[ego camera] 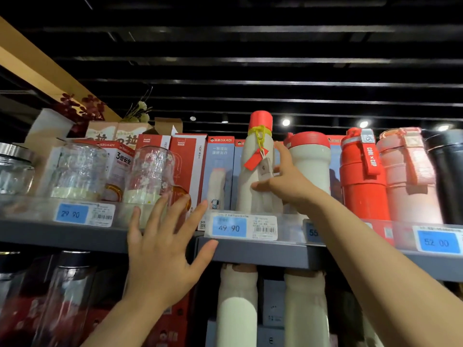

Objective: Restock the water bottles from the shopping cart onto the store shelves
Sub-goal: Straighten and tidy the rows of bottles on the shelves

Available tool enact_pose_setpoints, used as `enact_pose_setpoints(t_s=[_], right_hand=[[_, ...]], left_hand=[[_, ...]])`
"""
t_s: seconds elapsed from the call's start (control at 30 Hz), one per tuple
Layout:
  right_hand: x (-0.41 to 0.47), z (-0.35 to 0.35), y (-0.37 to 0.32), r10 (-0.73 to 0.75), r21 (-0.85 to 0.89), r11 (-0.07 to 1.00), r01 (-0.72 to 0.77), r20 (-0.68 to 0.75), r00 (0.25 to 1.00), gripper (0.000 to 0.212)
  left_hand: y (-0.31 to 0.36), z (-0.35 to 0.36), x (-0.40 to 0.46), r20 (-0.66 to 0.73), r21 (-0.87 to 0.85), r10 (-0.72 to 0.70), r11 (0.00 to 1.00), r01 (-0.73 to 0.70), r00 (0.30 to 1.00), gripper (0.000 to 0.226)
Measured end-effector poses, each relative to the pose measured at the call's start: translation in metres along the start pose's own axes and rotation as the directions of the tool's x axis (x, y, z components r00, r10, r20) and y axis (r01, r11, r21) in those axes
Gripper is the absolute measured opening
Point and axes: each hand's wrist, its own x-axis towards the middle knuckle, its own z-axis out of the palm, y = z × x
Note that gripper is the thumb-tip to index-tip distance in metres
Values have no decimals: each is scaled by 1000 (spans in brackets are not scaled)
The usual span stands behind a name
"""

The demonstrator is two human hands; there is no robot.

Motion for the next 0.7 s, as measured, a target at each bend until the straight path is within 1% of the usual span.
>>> enact_pose_setpoints(t_s=[0.1,0.17,0.3,0.57,0.63,0.7], right_hand=[[1,-1,2,7,3,1000,-7,13,1000,98],[1,-1,2,-26,7,1000,26,26,999,96],[-1,1,-2,-66,-26,997,68,54,996,99],[-1,8,-4,-26,-20,999,27,57,998,96],[-2,10,-4,-17,-73,997,23,78,997,96],[-5,11,-5,-1,-164,986,17,96,995,93]], left_hand=[[1,1,0,-25,-3,10,1000,-10,1000,59],[1,1,1,-32,-5,11,1000,-11,999,59],[1,0,1,-18,-7,9,1000,-9,1000,61],[3,-2,-1,28,-20,6,1000,-5,1000,60],[2,-2,-1,30,-22,2,1000,-2,1000,60],[2,-2,0,34,-23,1,1000,0,999,60]])
